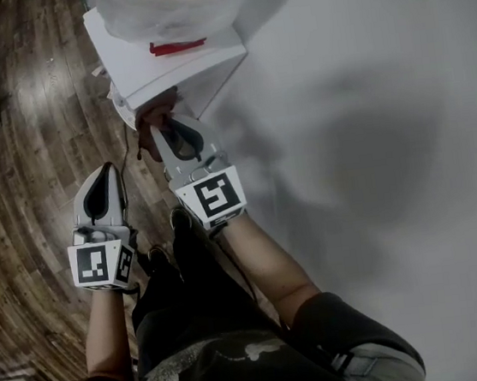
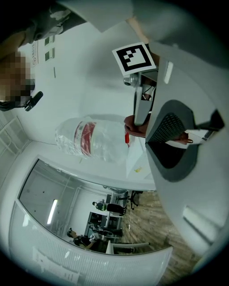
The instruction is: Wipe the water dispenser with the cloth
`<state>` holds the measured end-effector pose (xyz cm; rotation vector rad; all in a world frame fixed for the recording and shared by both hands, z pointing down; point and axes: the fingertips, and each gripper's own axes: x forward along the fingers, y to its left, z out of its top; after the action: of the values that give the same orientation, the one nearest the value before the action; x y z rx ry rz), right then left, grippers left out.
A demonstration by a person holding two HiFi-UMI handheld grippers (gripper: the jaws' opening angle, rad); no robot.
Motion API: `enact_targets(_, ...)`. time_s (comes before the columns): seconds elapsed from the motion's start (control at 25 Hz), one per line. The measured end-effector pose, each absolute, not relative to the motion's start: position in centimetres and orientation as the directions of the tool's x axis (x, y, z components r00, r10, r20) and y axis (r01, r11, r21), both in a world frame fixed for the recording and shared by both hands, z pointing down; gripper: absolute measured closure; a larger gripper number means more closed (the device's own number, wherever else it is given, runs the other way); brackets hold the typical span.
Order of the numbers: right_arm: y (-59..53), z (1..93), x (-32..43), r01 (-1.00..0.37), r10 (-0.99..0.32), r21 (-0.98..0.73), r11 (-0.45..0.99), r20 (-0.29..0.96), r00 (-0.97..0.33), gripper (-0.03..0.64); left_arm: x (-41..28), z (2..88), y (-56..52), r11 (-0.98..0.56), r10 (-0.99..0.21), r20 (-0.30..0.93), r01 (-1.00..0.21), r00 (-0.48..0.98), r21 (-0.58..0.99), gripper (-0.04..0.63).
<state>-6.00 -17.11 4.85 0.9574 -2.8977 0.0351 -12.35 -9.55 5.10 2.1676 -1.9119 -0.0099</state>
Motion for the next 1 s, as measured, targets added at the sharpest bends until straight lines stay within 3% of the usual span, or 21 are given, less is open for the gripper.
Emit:
enact_targets(0.36, -18.6, 15.5, -7.7, -0.622, -0.623, 0.039, 0.782, 0.075, -0.779, 0.574, -13.3, 16.4, -11.2, -0.15, -0.967, 0.166, -0.962, 0.191, 0.23, 0.577)
enact_targets(0.68, -19.4, 32.6, -7.3, -0.605, -0.616, 0.116, 0.788, 0.133, -0.776, 0.574, -15.0, 32.7, -13.8, -0.187, -0.958, 0.176, -0.958, 0.227, 0.217, 0.577)
enact_targets(1.0, -20.6, 51.0, -6.5, -0.605, -0.594, 0.02, 0.796, 0.218, -0.775, 0.574, -15.9, 47.6, -16.1, -0.232, -0.947, 0.179, -0.952, 0.268, 0.198, 0.577)
